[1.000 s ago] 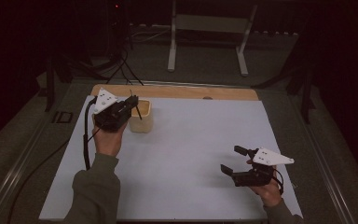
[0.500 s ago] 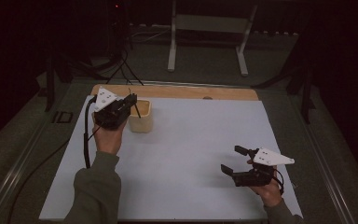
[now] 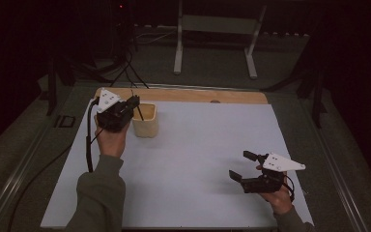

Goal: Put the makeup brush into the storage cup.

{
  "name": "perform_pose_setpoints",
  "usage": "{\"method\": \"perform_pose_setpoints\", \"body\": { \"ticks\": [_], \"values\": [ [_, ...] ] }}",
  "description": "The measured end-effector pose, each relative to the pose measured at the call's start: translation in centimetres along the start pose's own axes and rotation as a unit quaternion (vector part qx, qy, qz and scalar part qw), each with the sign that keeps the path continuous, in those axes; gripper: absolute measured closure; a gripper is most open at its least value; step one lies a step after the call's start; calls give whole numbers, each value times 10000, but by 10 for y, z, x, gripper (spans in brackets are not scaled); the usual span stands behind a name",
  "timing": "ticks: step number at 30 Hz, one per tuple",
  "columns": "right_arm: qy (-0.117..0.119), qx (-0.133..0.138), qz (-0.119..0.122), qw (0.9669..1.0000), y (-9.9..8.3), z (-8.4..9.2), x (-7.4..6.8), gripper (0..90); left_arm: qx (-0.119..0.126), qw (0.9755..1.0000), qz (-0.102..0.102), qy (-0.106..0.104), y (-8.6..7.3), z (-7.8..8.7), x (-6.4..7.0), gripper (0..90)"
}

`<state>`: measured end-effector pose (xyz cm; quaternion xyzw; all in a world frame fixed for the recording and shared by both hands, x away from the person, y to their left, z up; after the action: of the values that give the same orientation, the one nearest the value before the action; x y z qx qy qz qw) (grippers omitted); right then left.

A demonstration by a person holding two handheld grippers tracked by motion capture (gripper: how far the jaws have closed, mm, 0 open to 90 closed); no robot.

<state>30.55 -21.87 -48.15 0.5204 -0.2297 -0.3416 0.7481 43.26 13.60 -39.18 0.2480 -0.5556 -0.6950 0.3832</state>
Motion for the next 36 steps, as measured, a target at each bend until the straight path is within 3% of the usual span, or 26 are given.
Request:
{"method": "perform_pose_setpoints", "body": {
  "ticks": [36],
  "values": [
    [15,-15,-3,10000,-1,-1,0,109,-32,9994,108,338,-3,-9,-23,857]
  ]
}}
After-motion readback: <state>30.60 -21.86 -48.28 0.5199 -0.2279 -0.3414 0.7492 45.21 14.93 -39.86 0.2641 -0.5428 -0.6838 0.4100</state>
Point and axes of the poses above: each handheld gripper's, and its own axes: z roughly backward along the jaws, y roughly out of its top, x roughly to its right, the point moved 8 cm from there along -z, roughly forward along the jaws, and after that the axes turned 9 degrees about -y, right-handed, at the moved point
